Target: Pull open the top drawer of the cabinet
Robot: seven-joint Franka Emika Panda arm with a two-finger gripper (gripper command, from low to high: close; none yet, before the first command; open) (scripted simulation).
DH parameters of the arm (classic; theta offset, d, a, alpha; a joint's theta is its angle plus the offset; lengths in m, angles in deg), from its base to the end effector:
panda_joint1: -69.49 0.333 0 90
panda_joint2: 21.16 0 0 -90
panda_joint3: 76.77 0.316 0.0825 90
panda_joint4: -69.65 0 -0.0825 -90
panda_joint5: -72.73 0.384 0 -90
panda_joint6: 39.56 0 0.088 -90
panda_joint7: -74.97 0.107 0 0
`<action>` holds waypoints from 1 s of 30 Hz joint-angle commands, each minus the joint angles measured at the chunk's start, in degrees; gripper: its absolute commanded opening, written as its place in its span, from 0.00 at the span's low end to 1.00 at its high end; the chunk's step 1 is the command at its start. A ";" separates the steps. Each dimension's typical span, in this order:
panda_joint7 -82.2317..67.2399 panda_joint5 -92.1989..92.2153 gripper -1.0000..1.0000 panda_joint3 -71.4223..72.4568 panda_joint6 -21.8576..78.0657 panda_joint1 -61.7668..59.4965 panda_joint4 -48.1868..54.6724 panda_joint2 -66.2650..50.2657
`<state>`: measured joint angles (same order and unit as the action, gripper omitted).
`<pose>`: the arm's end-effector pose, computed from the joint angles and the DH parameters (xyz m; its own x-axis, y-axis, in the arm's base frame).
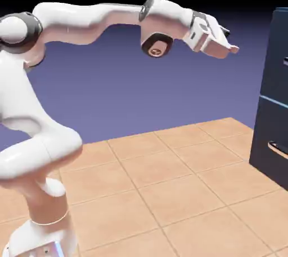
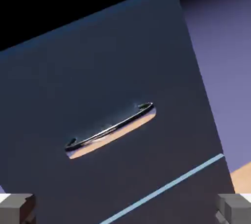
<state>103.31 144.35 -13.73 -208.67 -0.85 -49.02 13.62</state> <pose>0.5126 0.0060 0.6486 -0.0715 -0.9464 0.3150 -0.3436 -0.2731 -0.8985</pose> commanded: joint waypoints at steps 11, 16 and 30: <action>-4.54 23.03 0.50 20.28 1.58 -22.84 13.61 0.68; -6.60 33.50 0.50 29.49 2.29 -33.23 19.80 0.99; -12.38 62.81 0.50 55.29 4.30 -62.30 37.13 1.86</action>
<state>90.93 207.16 41.56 -204.37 -63.15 -11.90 15.47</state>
